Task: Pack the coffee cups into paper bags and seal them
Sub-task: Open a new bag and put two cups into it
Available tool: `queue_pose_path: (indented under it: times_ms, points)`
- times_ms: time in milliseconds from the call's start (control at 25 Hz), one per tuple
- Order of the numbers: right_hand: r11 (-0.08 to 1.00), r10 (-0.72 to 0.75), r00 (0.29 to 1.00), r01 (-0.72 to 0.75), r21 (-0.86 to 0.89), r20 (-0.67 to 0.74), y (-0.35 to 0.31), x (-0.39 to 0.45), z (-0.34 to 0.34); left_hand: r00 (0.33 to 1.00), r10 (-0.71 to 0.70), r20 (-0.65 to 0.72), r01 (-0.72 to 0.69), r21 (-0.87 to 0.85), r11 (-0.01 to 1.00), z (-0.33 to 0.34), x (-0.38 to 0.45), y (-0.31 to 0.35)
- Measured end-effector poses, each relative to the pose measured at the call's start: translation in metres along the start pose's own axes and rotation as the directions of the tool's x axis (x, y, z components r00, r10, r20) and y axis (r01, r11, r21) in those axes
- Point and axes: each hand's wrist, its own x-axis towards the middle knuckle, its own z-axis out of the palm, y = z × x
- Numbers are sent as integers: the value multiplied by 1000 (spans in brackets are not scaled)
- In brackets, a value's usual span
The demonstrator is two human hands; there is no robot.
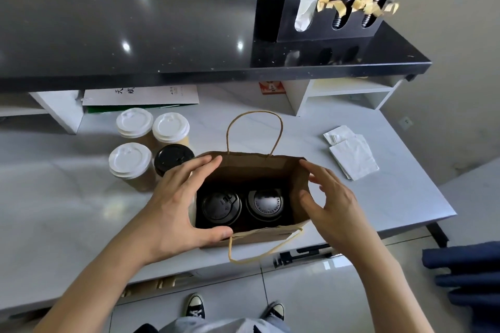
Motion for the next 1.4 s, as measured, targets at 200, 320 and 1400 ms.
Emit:
queue_pose_path:
  times_ms: [200, 320, 1400]
  points:
    - [1000, -26, 999, 25, 9, 35, 37, 11, -40, 1000, -23, -17, 23, 8, 1000, 31, 25, 39]
    - [1000, -29, 999, 28, 9, 42, 59, 17, -65, 999, -18, -26, 18, -4, 1000, 52, 41, 62]
    - [999, -14, 999, 13, 31, 29, 97, 124, -104, 999, -3, -54, 2, -32, 999, 64, 152, 74]
